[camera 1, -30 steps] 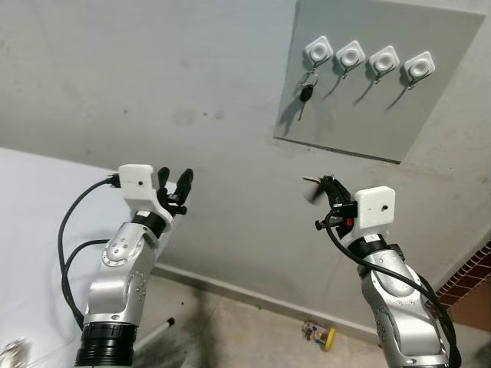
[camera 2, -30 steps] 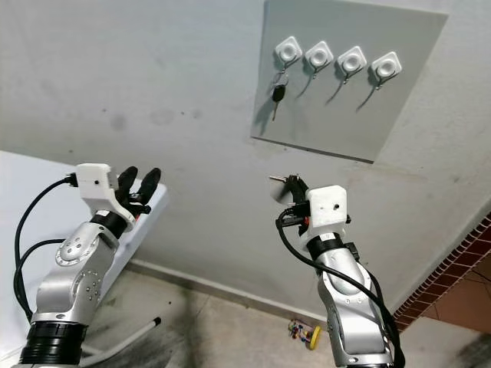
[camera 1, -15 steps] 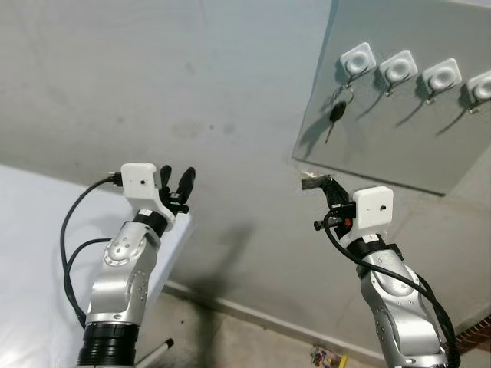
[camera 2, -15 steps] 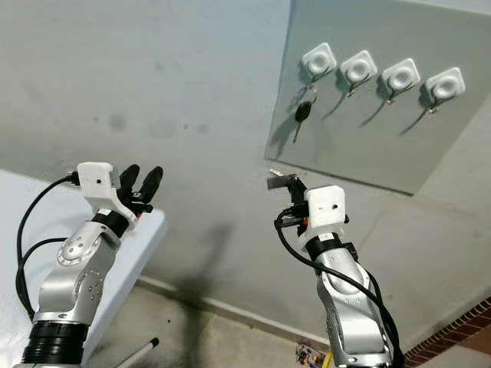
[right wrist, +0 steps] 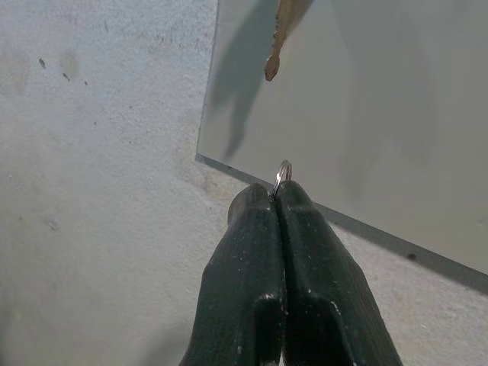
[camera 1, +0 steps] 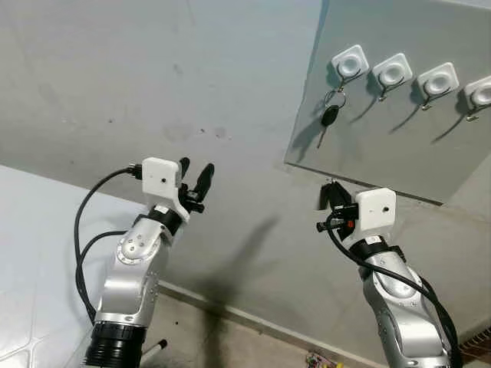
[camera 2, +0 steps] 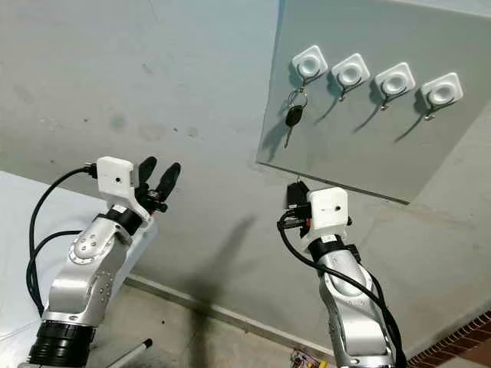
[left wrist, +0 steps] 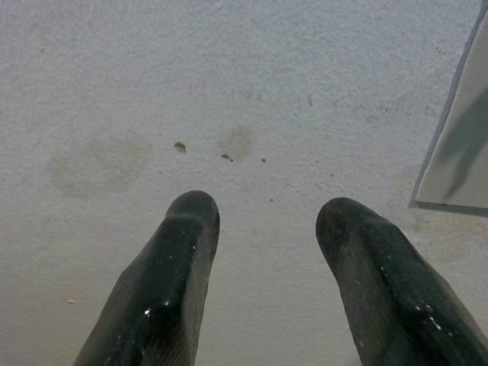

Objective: Hang keys on a hook

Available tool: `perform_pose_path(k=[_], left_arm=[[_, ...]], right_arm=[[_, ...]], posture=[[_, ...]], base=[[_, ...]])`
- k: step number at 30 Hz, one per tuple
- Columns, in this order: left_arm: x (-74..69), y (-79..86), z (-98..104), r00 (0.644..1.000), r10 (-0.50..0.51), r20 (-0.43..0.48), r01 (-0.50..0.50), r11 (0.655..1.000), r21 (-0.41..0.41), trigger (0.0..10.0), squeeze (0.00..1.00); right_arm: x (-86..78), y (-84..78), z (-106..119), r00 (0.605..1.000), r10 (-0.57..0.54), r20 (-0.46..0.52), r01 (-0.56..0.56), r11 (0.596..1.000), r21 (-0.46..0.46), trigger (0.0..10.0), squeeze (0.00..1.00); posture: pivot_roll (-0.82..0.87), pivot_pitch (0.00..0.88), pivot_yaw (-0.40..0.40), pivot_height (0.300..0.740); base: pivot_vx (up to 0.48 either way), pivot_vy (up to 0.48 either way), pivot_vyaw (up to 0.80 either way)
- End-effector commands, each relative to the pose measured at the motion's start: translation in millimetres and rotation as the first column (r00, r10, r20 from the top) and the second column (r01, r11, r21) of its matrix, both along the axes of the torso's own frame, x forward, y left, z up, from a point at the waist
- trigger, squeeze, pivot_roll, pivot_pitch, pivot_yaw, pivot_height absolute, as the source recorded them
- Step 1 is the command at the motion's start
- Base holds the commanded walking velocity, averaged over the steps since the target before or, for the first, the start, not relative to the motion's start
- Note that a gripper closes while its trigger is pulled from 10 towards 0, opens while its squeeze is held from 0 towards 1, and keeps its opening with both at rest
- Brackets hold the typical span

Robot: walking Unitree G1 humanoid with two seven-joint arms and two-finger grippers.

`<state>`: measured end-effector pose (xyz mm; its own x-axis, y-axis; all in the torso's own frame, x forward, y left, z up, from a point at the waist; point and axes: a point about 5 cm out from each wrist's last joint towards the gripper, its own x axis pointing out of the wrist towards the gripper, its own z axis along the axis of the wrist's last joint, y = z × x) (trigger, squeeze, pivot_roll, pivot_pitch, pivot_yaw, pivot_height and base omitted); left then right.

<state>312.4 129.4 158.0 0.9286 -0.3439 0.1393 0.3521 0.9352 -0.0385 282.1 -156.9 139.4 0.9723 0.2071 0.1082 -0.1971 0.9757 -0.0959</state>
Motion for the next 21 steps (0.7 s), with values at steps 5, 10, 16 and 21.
perform_pose_path(k=[5,10,16,21], left_arm=[[-1.3,-0.2,5.2,1.000,-0.008,0.017,0.008,1.000,0.004,10.0,0.00],[-0.9,0.5,5.7,1.000,-0.002,0.015,0.002,1.000,0.000,10.0,0.00],[-0.1,2.1,6.9,1.000,0.010,0.013,-0.009,0.999,-0.038,10.0,0.00],[2.4,4.6,6.8,0.999,0.041,-0.005,-0.041,0.997,-0.070,10.0,0.00]], right_arm=[[0.0,-3.0,3.9,1.000,-0.007,0.012,0.007,1.000,-0.001,10.0,0.00],[-0.1,-3.2,4.4,1.000,-0.009,0.013,0.009,1.000,0.002,10.0,0.00],[0.1,-3.4,4.7,1.000,-0.008,0.013,0.008,1.000,0.002,10.0,0.00],[0.5,-3.7,4.9,1.000,-0.006,0.013,0.006,1.000,0.000,10.0,0.00]], posture=[[-0.13,0.001,-0.057,0.724],[-0.13,0.001,-0.056,0.724],[-0.13,0.003,-0.057,0.724],[-0.13,0.003,-0.059,0.724]], base=[[0.000,-0.430,0.00],[0.000,-0.433,0.00],[0.000,-0.331,0.00],[0.000,0.000,0.00]])
